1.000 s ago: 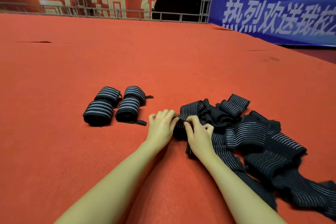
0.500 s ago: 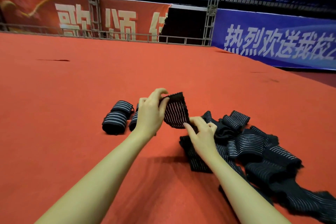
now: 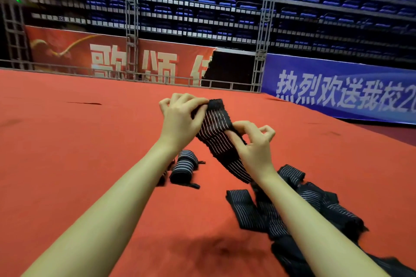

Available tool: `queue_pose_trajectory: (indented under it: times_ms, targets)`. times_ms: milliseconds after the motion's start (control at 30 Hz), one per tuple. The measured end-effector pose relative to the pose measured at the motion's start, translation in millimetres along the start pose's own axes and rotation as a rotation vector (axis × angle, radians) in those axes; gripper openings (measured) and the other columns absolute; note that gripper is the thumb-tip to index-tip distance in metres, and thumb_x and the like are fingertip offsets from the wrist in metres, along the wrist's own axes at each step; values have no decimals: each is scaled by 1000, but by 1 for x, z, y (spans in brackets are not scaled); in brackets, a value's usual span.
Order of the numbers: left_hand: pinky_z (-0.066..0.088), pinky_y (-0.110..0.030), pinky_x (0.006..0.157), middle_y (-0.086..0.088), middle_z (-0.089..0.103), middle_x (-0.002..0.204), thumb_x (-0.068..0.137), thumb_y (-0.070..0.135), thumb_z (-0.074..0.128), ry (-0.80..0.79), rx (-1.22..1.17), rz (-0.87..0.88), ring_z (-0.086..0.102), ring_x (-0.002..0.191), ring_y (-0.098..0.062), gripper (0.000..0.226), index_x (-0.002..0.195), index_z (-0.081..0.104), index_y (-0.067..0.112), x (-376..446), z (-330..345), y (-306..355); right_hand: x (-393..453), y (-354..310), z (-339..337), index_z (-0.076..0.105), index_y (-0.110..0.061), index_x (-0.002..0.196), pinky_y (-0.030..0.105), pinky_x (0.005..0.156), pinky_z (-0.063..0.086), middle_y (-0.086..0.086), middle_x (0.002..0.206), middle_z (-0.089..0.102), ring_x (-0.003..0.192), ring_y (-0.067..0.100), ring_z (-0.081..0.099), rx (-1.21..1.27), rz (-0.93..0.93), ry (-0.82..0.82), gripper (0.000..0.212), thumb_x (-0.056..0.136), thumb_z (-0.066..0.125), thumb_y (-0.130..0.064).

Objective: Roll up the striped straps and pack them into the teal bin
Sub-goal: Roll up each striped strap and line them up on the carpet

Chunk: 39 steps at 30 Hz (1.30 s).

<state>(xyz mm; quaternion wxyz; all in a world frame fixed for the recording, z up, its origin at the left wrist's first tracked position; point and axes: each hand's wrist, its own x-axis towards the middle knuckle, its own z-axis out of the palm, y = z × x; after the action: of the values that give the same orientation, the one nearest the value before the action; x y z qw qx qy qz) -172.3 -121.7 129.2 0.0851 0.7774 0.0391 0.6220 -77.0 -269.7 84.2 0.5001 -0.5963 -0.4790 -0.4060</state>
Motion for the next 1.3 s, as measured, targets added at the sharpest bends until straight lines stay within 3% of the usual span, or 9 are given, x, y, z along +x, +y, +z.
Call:
queue_pose_trajectory:
  times_ms: [200, 300, 433, 600, 767, 867, 1000, 1100, 1300]
  targets:
    - [13, -27, 74, 13, 65, 89, 85, 31, 55, -41, -39, -57, 51, 98, -15, 23, 94, 75, 23, 8, -30, 7, 15, -38, -8, 66, -17, 81, 34, 77, 21, -19, 78, 58, 70, -1, 51, 47, -136, 23, 14, 84, 64, -31]
    - [12, -26, 75, 14, 64, 91, 87, 33, 55, -85, -18, -118, 50, 101, -14, 23, 96, 75, 25, -1, -35, 2, 10, -45, -2, 63, -21, 78, 31, 75, 18, -20, 81, 56, 79, 4, 52, -47, -119, -7, 16, 84, 61, -36]
    - [12, -26, 77, 5, 65, 101, 91, 27, 59, -182, 54, -242, 50, 104, -19, 21, 106, 73, 24, -45, -32, -16, -22, -31, 12, 58, -28, 77, 31, 74, 16, -15, 80, 57, 82, 7, 53, -72, 53, -209, 20, 84, 55, -46]
    - [12, -29, 75, -2, 64, 94, 80, 26, 52, -310, 187, -323, 56, 90, -29, 34, 106, 72, 18, -116, -25, -35, -66, -10, 31, 63, -28, 90, 31, 75, 13, -16, 88, 59, 89, 12, 56, -180, 217, -479, 7, 88, 65, -34]
    - [33, -42, 76, -12, 61, 100, 76, 27, 54, -451, 340, -504, 56, 87, -36, 47, 118, 65, 8, -180, -21, -65, -111, 0, 56, 54, -32, 127, 26, 80, 12, -15, 129, 52, 120, 9, 42, -227, 280, -744, 32, 95, 55, -35]
    - [37, -48, 81, -18, 58, 113, 78, 29, 56, -547, 423, -612, 54, 96, -39, 55, 126, 57, 3, -202, -26, -83, -138, 6, 76, 40, -35, 142, 30, 97, 14, -13, 151, 34, 138, 9, 28, -257, 235, -961, 44, 99, 45, -41]
    - [32, -49, 92, -18, 45, 137, 88, 33, 61, -660, 528, -702, 43, 115, -39, 64, 141, 40, 4, -220, -31, -101, -159, 12, 102, 17, -38, 151, 38, 116, -1, -12, 161, 7, 148, 12, 2, -304, 255, -1216, 51, 102, 28, -48]
    - [22, -46, 106, -10, 19, 156, 95, 47, 42, -809, 605, -752, 26, 135, -34, 66, 149, 25, 13, -236, -35, -113, -170, 14, 121, 9, -36, 153, 39, 117, -6, -10, 161, 1, 148, 14, -4, -331, 277, -1339, 53, 103, 21, -48]
    - [4, -45, 117, -1, 6, 161, 99, 51, 22, -973, 622, -765, 4, 147, -24, 63, 152, 13, 18, -254, -46, -128, -184, 13, 142, 10, -37, 152, 39, 118, -5, -11, 161, -2, 148, 14, -8, -307, 290, -1382, 54, 102, 23, -51]
